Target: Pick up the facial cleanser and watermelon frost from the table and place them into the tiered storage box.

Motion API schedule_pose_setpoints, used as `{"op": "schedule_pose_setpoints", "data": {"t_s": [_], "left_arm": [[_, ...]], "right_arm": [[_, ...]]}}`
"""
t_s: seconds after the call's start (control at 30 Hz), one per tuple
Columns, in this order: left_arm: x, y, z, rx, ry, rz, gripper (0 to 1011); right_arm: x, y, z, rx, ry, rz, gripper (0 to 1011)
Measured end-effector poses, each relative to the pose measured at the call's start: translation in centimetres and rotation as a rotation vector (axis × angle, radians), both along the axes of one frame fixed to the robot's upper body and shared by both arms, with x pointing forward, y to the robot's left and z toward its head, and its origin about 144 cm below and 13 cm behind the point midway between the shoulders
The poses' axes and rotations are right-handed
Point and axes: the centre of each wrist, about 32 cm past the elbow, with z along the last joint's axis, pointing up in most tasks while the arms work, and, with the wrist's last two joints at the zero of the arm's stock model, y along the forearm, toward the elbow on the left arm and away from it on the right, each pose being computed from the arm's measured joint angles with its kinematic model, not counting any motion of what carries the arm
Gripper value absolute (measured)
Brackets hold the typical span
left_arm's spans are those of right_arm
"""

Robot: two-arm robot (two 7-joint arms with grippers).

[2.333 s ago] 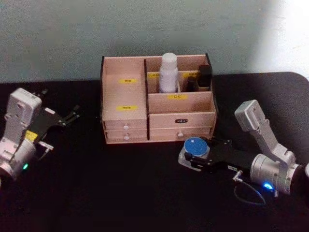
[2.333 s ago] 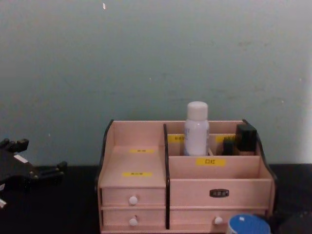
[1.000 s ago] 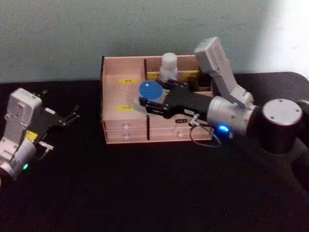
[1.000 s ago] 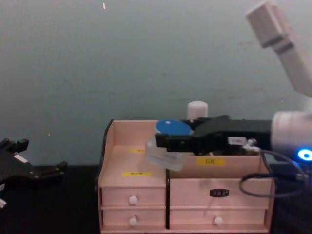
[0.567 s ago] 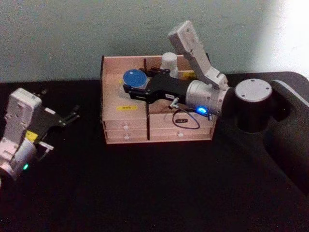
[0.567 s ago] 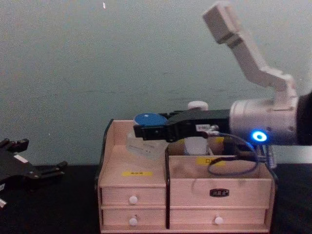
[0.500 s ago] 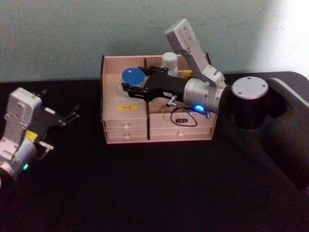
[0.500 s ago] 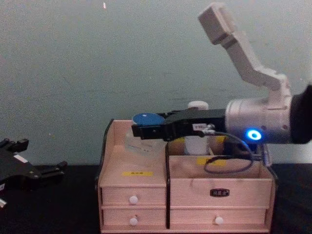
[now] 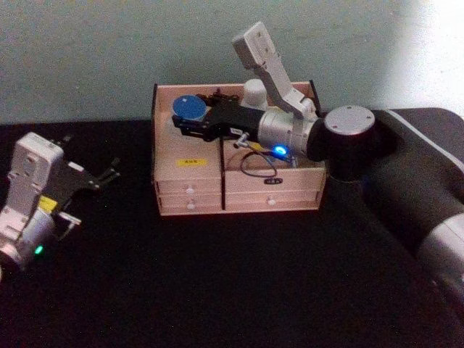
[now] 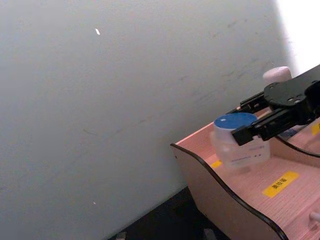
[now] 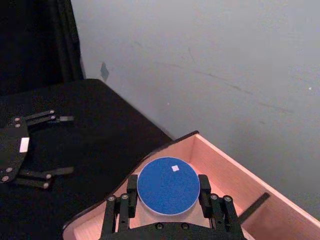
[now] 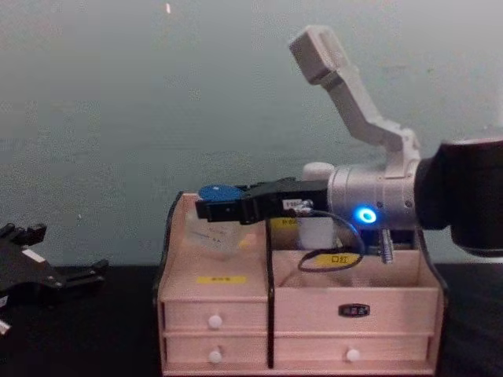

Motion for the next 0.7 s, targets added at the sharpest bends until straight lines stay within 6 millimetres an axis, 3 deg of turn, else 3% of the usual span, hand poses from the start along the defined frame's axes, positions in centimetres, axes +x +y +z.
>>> {"op": "schedule_pose_setpoints", "data": {"t_s": [0.7], "left_arm": [[0.00,0.00,0.00,0.000,0.000,0.000,1001]], "right_arm": [[0.64,0.70,-0.41,-0.051,0.037,-0.004,712]]}}
